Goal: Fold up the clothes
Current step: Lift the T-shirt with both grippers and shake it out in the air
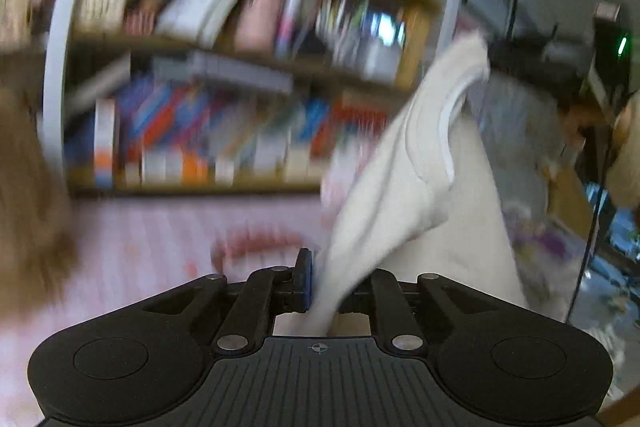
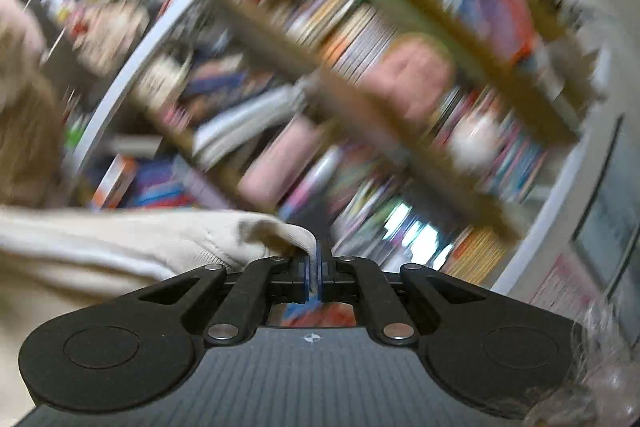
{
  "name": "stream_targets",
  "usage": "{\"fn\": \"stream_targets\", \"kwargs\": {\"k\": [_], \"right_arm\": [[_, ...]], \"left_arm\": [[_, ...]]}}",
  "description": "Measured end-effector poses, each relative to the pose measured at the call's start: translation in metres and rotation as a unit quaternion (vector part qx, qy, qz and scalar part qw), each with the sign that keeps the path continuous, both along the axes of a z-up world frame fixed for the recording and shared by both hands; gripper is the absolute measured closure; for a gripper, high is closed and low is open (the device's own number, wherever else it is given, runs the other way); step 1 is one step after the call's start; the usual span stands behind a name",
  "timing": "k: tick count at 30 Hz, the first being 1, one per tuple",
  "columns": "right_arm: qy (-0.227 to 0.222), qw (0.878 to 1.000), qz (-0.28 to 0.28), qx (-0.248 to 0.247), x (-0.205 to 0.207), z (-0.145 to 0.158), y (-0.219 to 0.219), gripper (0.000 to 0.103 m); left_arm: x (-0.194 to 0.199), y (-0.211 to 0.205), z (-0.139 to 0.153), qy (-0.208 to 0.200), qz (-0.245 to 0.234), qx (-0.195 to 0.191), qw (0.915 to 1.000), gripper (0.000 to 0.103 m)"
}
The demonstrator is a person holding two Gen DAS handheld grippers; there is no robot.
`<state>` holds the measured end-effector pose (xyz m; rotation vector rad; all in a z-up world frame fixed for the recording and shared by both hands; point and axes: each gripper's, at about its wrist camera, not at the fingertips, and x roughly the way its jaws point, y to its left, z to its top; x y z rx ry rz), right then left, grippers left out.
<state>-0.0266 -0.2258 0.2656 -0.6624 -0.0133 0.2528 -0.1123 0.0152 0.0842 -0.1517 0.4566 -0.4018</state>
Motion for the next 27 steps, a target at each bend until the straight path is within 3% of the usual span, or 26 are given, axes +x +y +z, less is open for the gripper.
{"fn": "stream_targets", "kwargs": {"k": [3,6,10,13,16,17,20,23,27], "right_arm": [[0.023,1.0,0.014,0.006,-0.008,-0.017,0.008,0.1],[0.026,0.999,0.026,0.005,-0.017,-0.019,0.01,0.1],[0.016,0.999,0.029,-0.003,-0.03,-0.008,0.004,0.1],[0.005,1.0,-0.005,-0.028,-0.029,-0.008,-0.009,0.1],[0.007,0.998,-0.049,-0.025,-0.022,-0.007,-0.036,0.1],[0.011,0.998,-0.06,-0.015,-0.021,-0.004,-0.045,0.1],[0.008,0.998,-0.066,0.007,-0.023,0.002,-0.061,0.1],[-0.004,0.998,-0.062,0.004,-0.03,0.001,-0.06,0.1],[-0.032,0.998,-0.058,-0.006,-0.049,0.003,-0.06,0.1]], "left_arm": [[0.003,-0.007,-0.024,0.028,0.006,0.018,0.9994,0.086],[0.009,-0.01,-0.031,0.022,0.018,0.044,0.9986,0.085],[0.015,-0.005,-0.022,0.009,0.015,0.03,0.9994,0.098],[0.005,0.019,0.008,-0.015,0.0,-0.068,0.9975,0.1],[-0.007,0.048,0.04,-0.051,-0.018,-0.184,0.9814,0.103],[-0.01,0.053,0.05,-0.061,-0.023,-0.205,0.9766,0.103],[-0.012,0.053,0.067,-0.079,-0.017,-0.203,0.9759,0.103],[-0.014,0.048,0.076,-0.095,0.028,-0.167,0.9811,0.103],[-0.041,0.04,0.109,-0.168,0.056,-0.123,0.9765,0.103]]}}
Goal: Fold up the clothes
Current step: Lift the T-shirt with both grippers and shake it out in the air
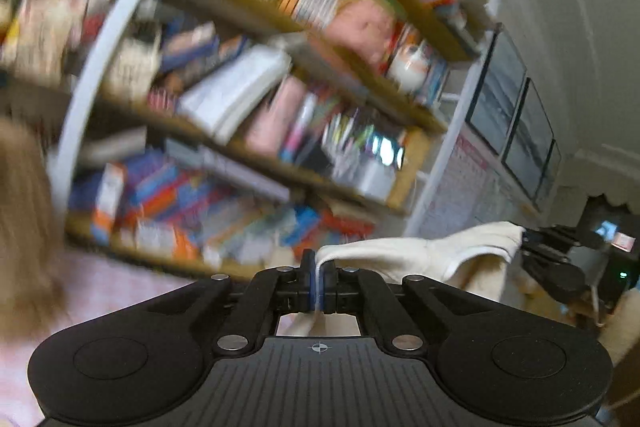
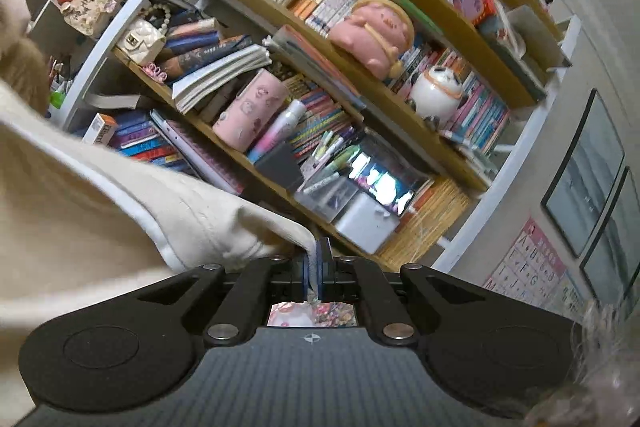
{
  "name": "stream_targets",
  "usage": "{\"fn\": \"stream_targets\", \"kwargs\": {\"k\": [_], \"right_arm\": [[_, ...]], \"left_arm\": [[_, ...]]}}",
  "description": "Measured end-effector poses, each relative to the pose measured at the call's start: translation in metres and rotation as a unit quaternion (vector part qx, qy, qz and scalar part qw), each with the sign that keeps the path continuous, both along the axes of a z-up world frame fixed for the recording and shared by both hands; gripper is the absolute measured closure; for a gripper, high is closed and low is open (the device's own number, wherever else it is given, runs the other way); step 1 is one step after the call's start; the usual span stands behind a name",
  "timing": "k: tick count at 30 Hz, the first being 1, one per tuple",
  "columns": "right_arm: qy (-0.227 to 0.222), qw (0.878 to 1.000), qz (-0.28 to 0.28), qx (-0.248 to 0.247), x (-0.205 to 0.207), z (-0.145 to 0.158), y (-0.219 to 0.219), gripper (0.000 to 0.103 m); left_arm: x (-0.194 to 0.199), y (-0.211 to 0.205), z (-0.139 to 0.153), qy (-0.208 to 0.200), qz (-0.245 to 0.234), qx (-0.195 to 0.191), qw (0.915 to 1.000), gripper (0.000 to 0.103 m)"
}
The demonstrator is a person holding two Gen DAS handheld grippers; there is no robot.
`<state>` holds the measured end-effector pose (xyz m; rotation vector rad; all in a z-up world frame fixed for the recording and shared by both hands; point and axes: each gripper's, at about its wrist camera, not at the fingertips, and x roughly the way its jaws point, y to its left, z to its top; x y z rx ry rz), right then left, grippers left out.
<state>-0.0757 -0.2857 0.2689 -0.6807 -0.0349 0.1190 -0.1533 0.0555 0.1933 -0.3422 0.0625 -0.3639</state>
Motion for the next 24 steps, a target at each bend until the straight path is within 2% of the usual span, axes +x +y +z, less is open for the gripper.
{"fn": "stream_targets", "kwargs": {"k": [2,3,6,8,12,15,17,19,21,24], "right_arm": [[-0.049,0.999,0.001,-0.001,-0.023,0.013,0.0,0.1],[-0.083,0.997,0.002,0.004,-0.039,0.025,-0.001,0.1],[-0.189,0.981,0.021,0.033,-0.091,0.063,-0.011,0.1],[-0.254,0.966,0.033,0.04,-0.121,0.085,-0.015,0.1],[-0.362,0.931,0.047,0.023,-0.167,0.113,-0.018,0.1],[-0.412,0.91,0.054,0.016,-0.183,0.129,-0.021,0.1],[-0.418,0.906,0.06,0.016,-0.181,0.138,-0.023,0.1],[-0.408,0.911,0.065,0.017,-0.172,0.143,-0.024,0.1],[-0.361,0.93,0.074,0.016,-0.148,0.142,-0.024,0.099],[-0.259,0.962,0.09,0.017,-0.096,0.132,-0.023,0.099]], "left_arm": [[-0.026,-0.001,0.03,-0.076,0.013,0.013,0.997,0.103],[-0.04,-0.001,0.046,-0.118,0.018,0.018,0.9926,0.103],[-0.083,0.003,0.087,-0.247,0.033,0.024,0.9681,0.103],[-0.103,0.004,0.109,-0.313,0.04,0.025,0.9486,0.103],[-0.128,0.005,0.137,-0.39,0.054,0.021,0.9191,0.103],[-0.129,0.003,0.146,-0.412,0.061,0.015,0.909,0.103],[-0.12,0.002,0.149,-0.403,0.063,0.014,0.9128,0.103],[-0.1,0.001,0.147,-0.373,0.071,0.018,0.9248,0.102],[-0.076,0.004,0.14,-0.329,0.078,0.024,0.941,0.102],[-0.009,0.012,0.11,-0.208,0.085,0.032,0.974,0.102]]}}
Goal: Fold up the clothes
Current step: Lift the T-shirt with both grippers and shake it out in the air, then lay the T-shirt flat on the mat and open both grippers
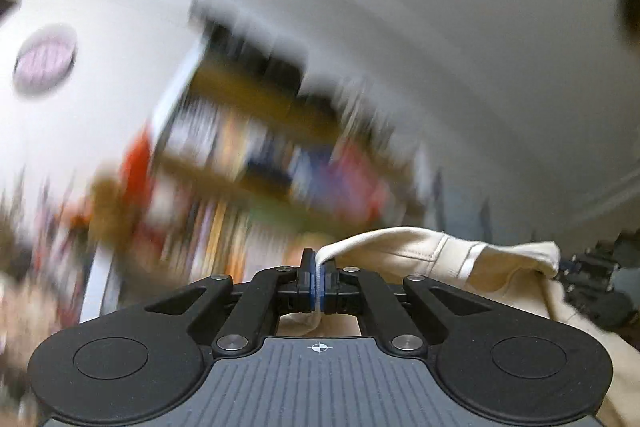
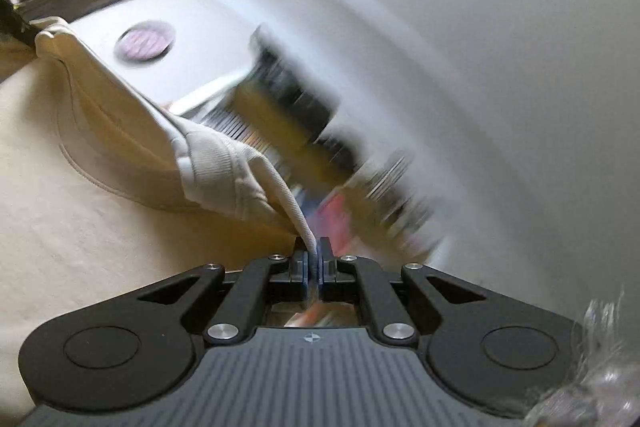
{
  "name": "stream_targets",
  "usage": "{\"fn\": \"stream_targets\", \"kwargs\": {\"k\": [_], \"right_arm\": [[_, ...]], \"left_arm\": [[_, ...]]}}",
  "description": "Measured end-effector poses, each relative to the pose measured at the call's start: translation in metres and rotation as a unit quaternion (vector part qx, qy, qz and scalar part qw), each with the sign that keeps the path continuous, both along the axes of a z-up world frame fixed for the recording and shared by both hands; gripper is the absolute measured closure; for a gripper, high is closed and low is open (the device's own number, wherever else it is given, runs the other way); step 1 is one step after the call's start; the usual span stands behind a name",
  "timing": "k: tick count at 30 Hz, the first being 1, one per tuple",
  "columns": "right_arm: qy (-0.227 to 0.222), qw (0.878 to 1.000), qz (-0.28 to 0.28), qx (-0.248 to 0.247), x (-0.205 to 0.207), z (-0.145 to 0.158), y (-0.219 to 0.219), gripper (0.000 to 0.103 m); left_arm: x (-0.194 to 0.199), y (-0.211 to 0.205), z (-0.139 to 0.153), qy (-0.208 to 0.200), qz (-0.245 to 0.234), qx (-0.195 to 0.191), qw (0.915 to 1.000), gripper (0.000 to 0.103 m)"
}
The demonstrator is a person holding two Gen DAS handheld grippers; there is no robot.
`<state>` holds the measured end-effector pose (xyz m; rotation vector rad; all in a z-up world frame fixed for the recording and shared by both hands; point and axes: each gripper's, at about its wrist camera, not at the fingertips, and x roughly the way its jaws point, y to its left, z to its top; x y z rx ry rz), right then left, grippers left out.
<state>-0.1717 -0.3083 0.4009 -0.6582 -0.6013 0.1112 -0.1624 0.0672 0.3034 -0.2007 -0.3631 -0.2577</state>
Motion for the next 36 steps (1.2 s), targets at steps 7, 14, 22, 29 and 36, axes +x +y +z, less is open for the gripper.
{"fn": "stream_targets", "kwargs": {"k": [7,14,22,29,36], "right_arm": [[0.38,0.924,0.042,-0.029,0.198,-0.128,0.048,0.1],[0.512,0.855,0.038,-0.075,0.351,-0.275,0.115,0.1],[0.557,0.829,0.042,-0.042,0.474,-0.332,0.154,0.1],[0.608,0.792,0.024,-0.053,0.514,-0.385,0.172,0.099],[0.593,0.804,0.024,-0.048,0.505,-0.389,0.17,0.032]], "left_arm": [[0.189,0.03,-0.159,0.34,0.075,-0.052,0.936,0.102],[0.313,0.047,-0.236,0.458,0.156,-0.012,0.875,0.102],[0.395,0.067,-0.249,0.489,0.208,-0.011,0.8469,0.102],[0.425,0.06,-0.292,0.539,0.213,0.018,0.8145,0.087],[0.4,0.046,-0.279,0.513,0.224,0.082,0.8249,0.026]]}}
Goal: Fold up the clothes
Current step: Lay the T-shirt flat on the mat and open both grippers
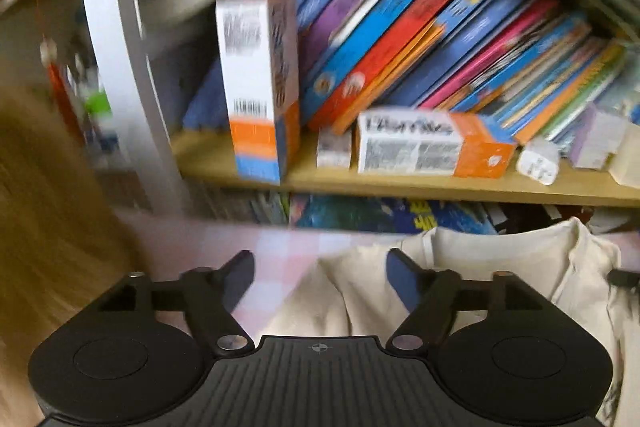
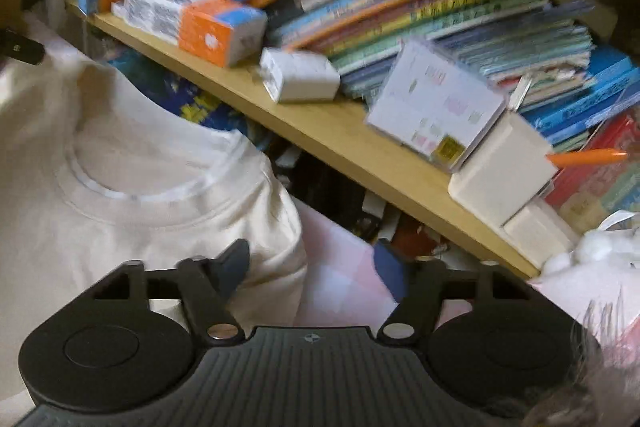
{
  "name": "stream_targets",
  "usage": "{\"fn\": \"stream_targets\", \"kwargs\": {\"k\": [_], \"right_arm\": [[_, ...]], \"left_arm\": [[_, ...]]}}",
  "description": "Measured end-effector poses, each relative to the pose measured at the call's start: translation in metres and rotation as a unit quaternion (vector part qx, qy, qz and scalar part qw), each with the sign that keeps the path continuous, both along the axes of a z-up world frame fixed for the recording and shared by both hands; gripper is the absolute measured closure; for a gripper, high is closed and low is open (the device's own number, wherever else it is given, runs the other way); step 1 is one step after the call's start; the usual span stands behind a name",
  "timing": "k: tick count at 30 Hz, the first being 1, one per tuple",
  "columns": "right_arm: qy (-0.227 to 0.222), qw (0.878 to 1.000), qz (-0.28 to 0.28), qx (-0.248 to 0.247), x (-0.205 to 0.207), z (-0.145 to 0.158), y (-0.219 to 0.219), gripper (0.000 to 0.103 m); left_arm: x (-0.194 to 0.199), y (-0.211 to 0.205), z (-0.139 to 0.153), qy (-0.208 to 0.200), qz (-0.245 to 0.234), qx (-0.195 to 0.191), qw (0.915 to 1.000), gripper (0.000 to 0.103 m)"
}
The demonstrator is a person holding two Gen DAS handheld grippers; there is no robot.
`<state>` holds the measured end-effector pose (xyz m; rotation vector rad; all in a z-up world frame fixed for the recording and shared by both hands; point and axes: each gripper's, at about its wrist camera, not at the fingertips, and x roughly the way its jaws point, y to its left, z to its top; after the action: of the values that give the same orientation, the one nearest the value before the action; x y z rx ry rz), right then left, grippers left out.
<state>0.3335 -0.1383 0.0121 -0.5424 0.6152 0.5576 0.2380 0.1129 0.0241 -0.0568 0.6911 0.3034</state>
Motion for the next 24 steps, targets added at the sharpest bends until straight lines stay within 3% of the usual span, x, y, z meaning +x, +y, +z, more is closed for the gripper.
{"fn": "stream_targets", "kwargs": {"k": [6,12,17,24], "right_arm": [[-0.01,0.998,-0.015,0.055,-0.037,0.031,-0.032,0.027],[-0.009,0.997,-0.027,0.078,-0.108,0.045,-0.053,0.021],[-0.007,0.996,-0.032,0.08,-0.187,0.04,-0.06,0.017],[0.028,0.994,-0.063,0.088,-0.298,0.013,-0.074,0.015]], "left_arm": [[-0.06,-0.013,0.027,-0.04,-0.044,-0.001,0.9982,0.021],[-0.144,-0.03,0.03,-0.049,-0.068,-0.022,0.9963,0.021],[-0.217,-0.048,0.018,-0.037,-0.072,-0.064,0.9947,0.021],[-0.299,-0.078,0.003,-0.034,-0.056,-0.123,0.9902,0.02]]}}
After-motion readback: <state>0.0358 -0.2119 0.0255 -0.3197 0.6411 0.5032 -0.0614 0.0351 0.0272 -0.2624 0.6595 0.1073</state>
